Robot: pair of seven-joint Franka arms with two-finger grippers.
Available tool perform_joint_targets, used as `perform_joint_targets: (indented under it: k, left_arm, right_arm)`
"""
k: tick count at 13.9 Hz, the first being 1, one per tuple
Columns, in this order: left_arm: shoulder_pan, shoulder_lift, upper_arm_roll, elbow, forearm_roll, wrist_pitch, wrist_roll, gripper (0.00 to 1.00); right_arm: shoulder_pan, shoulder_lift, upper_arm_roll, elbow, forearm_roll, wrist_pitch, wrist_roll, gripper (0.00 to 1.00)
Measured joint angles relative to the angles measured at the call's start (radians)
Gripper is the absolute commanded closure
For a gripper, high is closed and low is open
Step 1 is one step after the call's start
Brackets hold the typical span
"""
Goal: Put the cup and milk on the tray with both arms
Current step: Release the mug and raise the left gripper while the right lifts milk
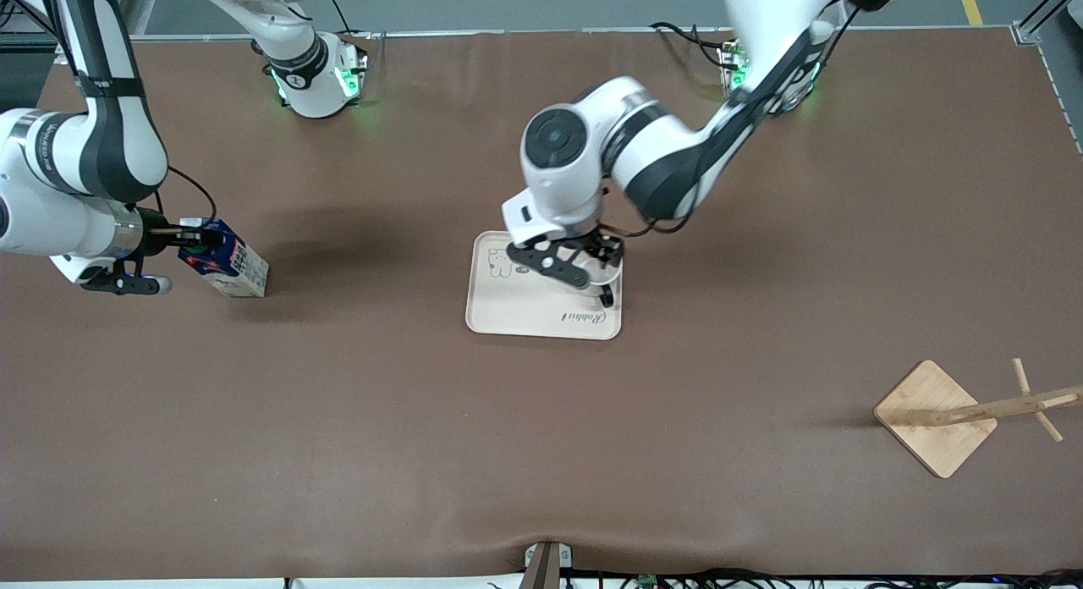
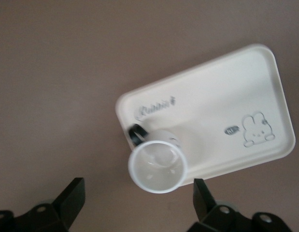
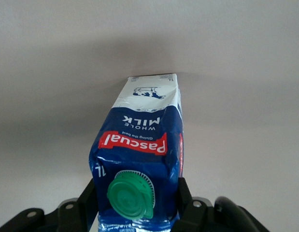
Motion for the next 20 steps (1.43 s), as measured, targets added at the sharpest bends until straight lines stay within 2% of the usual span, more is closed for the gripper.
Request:
perform_joint_targets:
  k: [3, 6, 9, 11, 15, 20]
  left_arm:
    - [0.162, -0.132, 0.001, -0.001, -0.001, -0.090, 0.013, 0.00]
    - [0.280, -0.199, 0.002, -0.004, -0.014, -0.161, 0.014, 0.00]
    - [0.383, -0.255, 0.002, -0.006, -0.072, -0.194, 0.012, 0.00]
    - [0.438, -0.307, 0.002, -0.006, -0.084, -0.217, 0.013, 0.00]
    - [0.454, -0.384, 0.015, -0.022, -0.086, -0.255, 0.014, 0.00]
    - [0.322, -0.462, 0.200, -0.111, -0.131, -0.257, 0.090, 0.00]
  right_arm:
    - [-0.002, -0.002, 0.002, 0.052, 0.000, -0.080, -0.005, 0.97]
    - [0.008, -0.003, 0.009, 0.127, 0.001, -0.178, -0.006, 1.00]
    - [0.063, 0.009, 0.015, 0.254, 0.011, -0.346, -0.006, 1.00]
    - [0.109, 0.031, 0.017, 0.309, 0.058, -0.395, 0.008, 1.00]
    - [0.159, 0.059, 0.018, 0.328, 0.168, -0.401, 0.083, 1.00]
    - [0.302, 0.085, 0.021, 0.358, 0.300, -0.397, 0.327, 1.00]
